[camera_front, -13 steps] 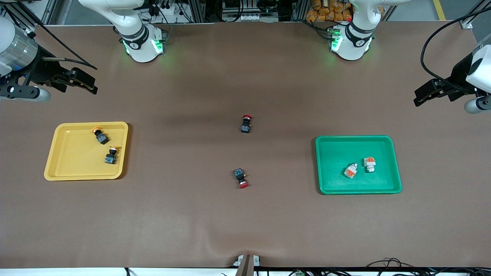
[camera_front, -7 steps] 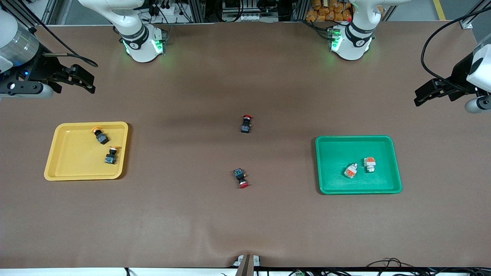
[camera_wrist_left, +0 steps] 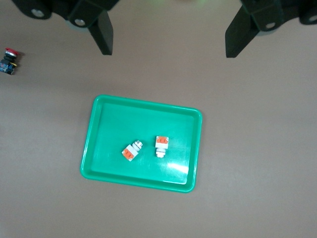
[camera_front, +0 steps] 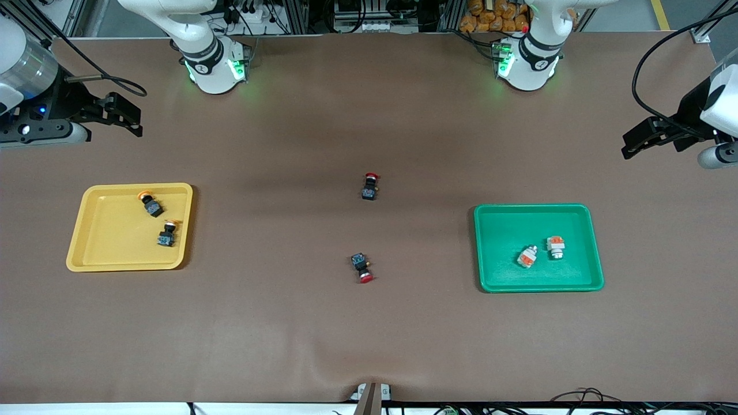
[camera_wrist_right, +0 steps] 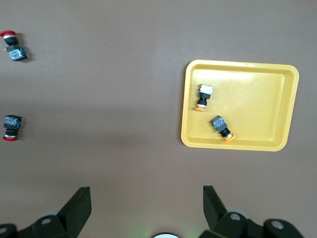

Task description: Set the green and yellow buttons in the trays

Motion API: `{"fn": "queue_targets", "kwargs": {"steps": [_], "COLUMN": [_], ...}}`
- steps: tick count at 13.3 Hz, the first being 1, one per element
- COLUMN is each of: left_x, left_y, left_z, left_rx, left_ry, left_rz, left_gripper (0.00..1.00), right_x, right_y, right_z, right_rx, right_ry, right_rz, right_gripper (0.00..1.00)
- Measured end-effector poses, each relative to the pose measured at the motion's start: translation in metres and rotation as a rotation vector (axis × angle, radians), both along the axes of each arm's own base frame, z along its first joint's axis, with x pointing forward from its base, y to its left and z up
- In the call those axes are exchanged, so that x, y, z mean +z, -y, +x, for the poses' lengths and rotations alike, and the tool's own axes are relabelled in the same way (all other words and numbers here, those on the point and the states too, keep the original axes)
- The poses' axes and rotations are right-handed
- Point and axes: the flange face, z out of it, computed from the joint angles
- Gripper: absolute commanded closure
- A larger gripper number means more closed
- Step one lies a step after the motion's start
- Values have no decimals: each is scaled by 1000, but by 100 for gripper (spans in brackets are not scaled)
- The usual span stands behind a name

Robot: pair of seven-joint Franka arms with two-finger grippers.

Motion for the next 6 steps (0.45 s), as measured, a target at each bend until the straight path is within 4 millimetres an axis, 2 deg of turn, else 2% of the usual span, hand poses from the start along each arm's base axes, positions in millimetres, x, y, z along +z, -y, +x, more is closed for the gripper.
{"fn": "queue_targets", "kwargs": {"steps": [3, 6], "left_x": [1, 0], "left_y": [4, 30], "left_z": [-4, -9], "left_rx": [-25, -78], "left_ry": [-24, -41], "left_rz": [2, 4], "left_gripper": [0, 0], "right_x": [0, -1], "right_y": [5, 11], "right_z": [1, 2], "right_rx": [-4, -16], "right_ry": [0, -3], "right_rz": [0, 0], "right_gripper": [0, 0]}}
